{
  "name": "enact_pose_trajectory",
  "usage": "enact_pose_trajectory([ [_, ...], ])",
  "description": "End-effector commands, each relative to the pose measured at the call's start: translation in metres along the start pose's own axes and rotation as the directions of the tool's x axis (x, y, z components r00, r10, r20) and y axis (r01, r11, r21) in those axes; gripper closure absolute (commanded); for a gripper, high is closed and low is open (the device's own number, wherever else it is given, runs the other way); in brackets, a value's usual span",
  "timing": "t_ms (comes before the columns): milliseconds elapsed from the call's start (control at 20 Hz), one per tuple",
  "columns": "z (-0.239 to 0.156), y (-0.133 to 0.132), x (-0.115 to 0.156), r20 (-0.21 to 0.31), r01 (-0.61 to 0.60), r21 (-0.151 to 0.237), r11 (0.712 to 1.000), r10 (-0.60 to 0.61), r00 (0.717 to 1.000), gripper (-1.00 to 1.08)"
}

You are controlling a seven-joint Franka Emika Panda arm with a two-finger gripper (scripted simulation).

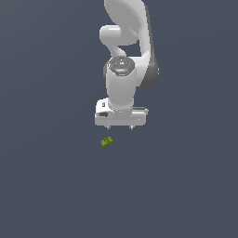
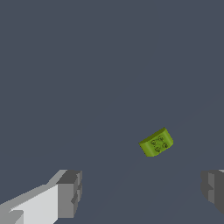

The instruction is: Pick up the object and move it to a goal position.

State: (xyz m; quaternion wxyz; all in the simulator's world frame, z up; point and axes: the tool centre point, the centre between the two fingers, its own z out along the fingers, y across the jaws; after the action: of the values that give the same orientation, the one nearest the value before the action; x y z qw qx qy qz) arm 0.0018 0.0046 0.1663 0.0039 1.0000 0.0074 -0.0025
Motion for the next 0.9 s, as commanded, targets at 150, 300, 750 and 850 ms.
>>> enact_pose_trajectory([
  [150,-0.005,-0.003,0.004,-0.013,0.004,-0.001,1.000,-0.004,1.000,-0.92],
  [300,-0.020,-0.009,0.013,-0.045,0.017,-0.003,1.000,-0.017,0.999,-0.92],
  [750,-0.023,-0.011,0.016,-0.058,0.005,-0.002,1.000,-0.005,0.998,-0.92],
  [850,-0.021,-0.010,0.016,-0.057,-0.014,0.001,1.000,0.014,0.998,-0.92],
])
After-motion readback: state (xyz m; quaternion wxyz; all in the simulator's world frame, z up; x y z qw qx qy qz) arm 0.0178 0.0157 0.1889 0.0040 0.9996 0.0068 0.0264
